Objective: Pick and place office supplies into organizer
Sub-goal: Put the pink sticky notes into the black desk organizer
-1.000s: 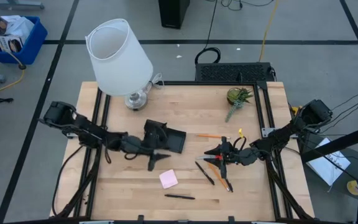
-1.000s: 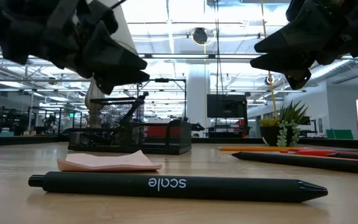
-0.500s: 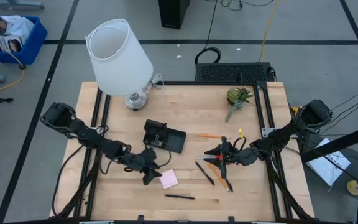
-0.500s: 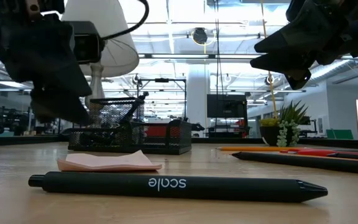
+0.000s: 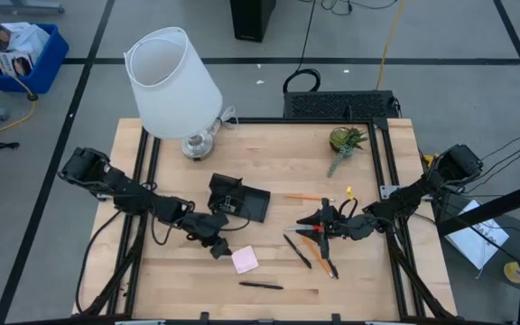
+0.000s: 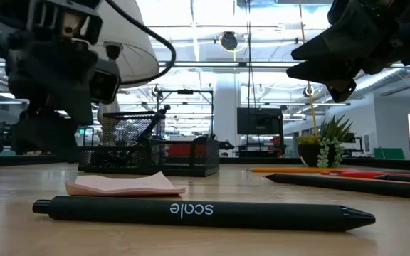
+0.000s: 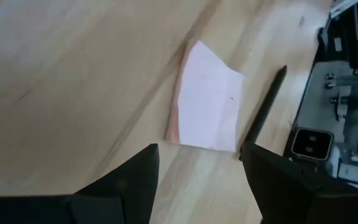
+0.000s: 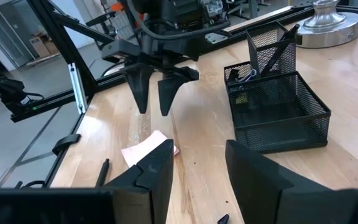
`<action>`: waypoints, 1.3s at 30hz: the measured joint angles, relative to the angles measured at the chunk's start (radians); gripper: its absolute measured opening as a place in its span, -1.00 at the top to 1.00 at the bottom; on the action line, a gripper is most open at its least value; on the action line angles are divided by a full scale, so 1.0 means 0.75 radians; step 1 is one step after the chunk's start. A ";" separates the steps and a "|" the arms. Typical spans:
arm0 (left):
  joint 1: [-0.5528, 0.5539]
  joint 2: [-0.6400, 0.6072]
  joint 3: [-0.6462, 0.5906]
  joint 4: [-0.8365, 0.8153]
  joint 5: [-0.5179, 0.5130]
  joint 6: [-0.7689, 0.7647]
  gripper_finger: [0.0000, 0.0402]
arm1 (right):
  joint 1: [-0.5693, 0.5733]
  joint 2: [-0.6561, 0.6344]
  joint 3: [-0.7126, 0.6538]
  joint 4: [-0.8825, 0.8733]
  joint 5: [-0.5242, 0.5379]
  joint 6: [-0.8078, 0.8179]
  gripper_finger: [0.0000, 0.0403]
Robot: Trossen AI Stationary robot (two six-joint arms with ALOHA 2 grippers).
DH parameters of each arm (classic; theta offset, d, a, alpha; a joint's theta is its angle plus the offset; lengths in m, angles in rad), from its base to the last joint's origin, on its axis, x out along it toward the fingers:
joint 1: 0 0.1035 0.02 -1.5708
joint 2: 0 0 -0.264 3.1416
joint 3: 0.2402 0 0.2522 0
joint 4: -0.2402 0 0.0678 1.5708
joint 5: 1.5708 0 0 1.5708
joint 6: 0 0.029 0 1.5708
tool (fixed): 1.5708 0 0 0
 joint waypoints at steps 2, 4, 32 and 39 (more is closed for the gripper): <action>0.028 0.000 0.000 -0.012 0.009 -0.010 -0.17 | 0.000 -0.001 0.000 0.000 0.000 0.000 0.31; 0.047 0.000 0.000 -0.017 0.009 -0.034 -0.17 | 0.000 -0.001 0.000 0.000 0.000 0.000 0.31; 0.049 0.220 0.000 0.290 0.177 -0.075 -0.17 | 0.000 -0.001 0.001 0.002 0.000 0.000 0.31; 0.049 0.284 0.002 0.439 0.203 -0.103 -0.17 | 0.000 -0.001 0.001 0.001 0.000 0.000 0.31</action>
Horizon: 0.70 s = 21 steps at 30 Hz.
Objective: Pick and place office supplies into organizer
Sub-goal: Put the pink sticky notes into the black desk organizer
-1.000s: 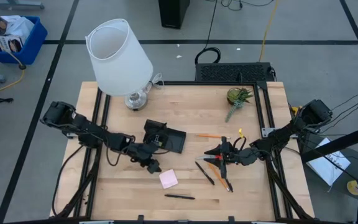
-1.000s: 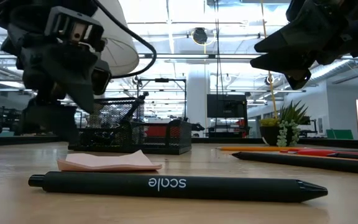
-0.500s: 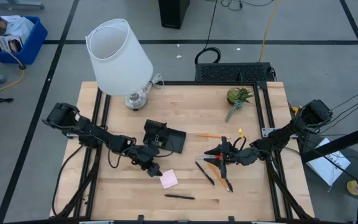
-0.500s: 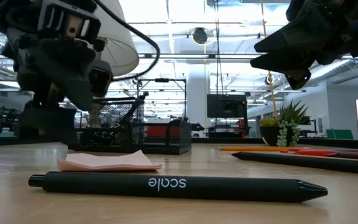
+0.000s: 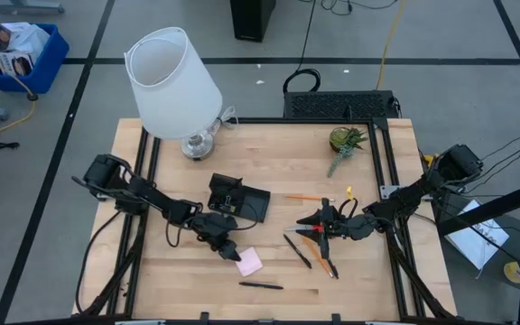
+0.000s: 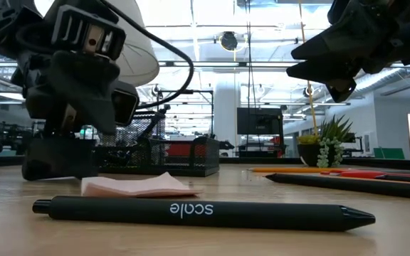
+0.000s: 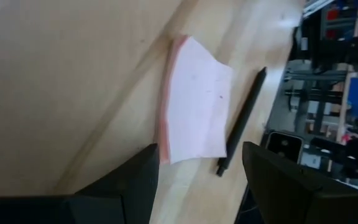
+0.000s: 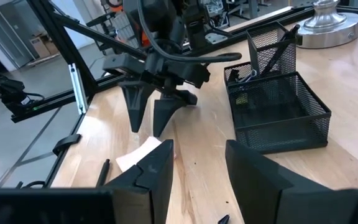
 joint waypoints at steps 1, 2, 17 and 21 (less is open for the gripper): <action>0.000 0.008 0.000 0.019 0.000 0.001 -0.17 | 0.000 0.000 0.000 0.000 -0.001 0.000 0.31; 0.000 0.018 0.002 0.037 0.000 0.001 -0.17 | 0.000 0.000 0.000 -0.001 0.000 0.000 0.31; -0.018 0.044 0.002 0.079 -0.041 0.023 0.19 | 0.000 0.000 0.000 0.000 0.000 0.000 0.31; -0.033 0.047 0.032 0.074 -0.098 0.169 0.24 | 0.000 0.000 0.000 -0.001 0.000 0.000 0.31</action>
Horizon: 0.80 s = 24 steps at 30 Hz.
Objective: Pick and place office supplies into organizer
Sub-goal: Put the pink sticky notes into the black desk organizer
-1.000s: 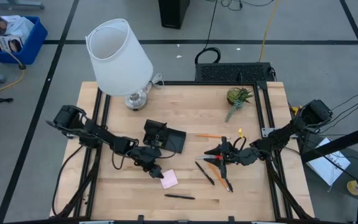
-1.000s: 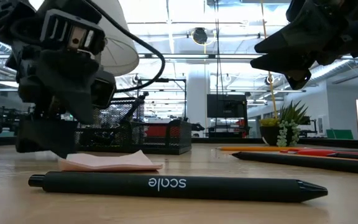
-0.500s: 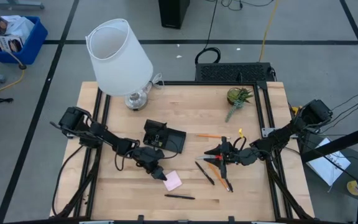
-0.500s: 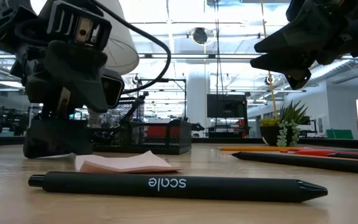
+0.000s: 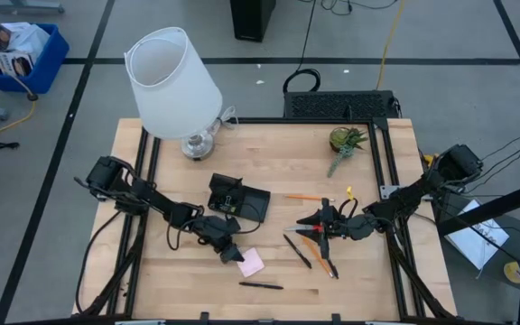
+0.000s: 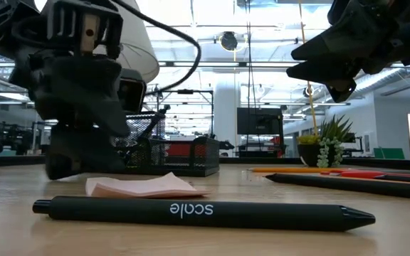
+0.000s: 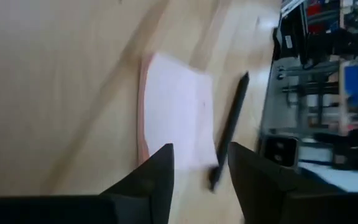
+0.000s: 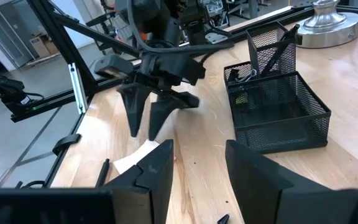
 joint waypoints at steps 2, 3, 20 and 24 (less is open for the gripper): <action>-0.024 0.002 0.026 -0.044 -0.079 0.122 0.22 | 0.000 0.000 0.000 0.001 0.000 0.000 0.31; -0.040 0.005 0.043 -0.075 -0.135 0.176 0.20 | 0.000 0.000 0.000 0.001 0.000 0.000 0.31; -0.356 -0.054 0.269 -0.466 -0.893 0.570 0.26 | 0.000 0.000 0.000 0.005 0.000 0.000 0.31; -0.435 -0.017 0.455 -0.737 -1.125 0.707 0.26 | 0.000 0.000 0.000 0.005 0.000 0.000 0.31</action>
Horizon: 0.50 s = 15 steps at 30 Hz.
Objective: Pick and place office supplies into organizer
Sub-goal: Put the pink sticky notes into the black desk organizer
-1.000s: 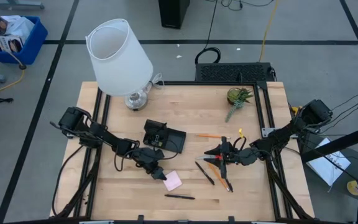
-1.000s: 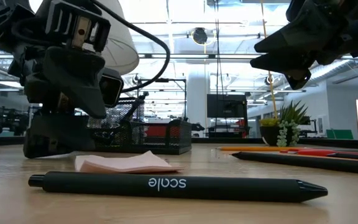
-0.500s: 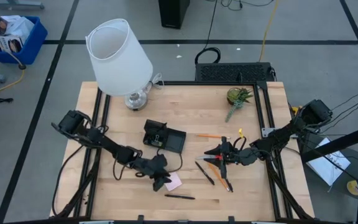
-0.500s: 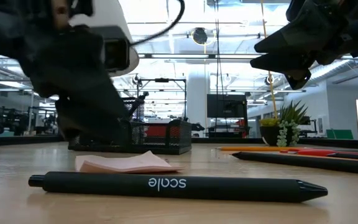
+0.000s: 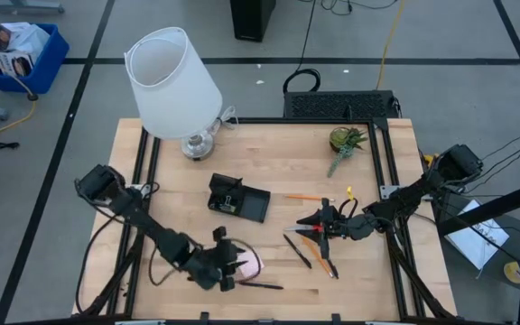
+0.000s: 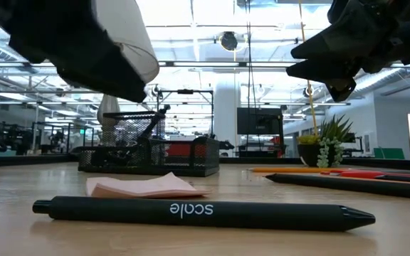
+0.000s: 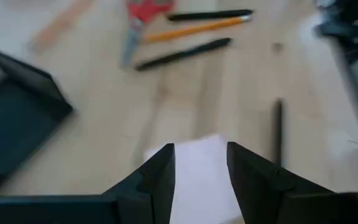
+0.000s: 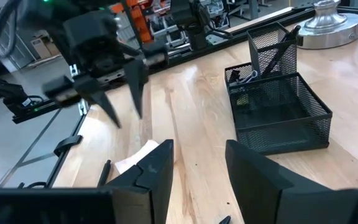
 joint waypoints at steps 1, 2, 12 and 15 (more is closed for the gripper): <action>-0.019 0.017 0.032 -0.063 -0.057 0.032 0.26 | 0.000 0.000 0.001 -0.001 0.000 0.000 0.31; -0.034 0.035 0.061 -0.109 -0.100 0.065 0.27 | 0.000 0.000 0.001 -0.005 0.000 0.000 0.31; -0.088 0.245 0.332 -0.441 -0.173 0.131 -0.09 | 0.000 0.000 0.000 -0.008 0.000 0.000 0.31; -0.110 0.274 0.451 -0.582 -0.129 0.050 -0.29 | 0.000 0.000 0.000 -0.004 0.000 0.000 0.31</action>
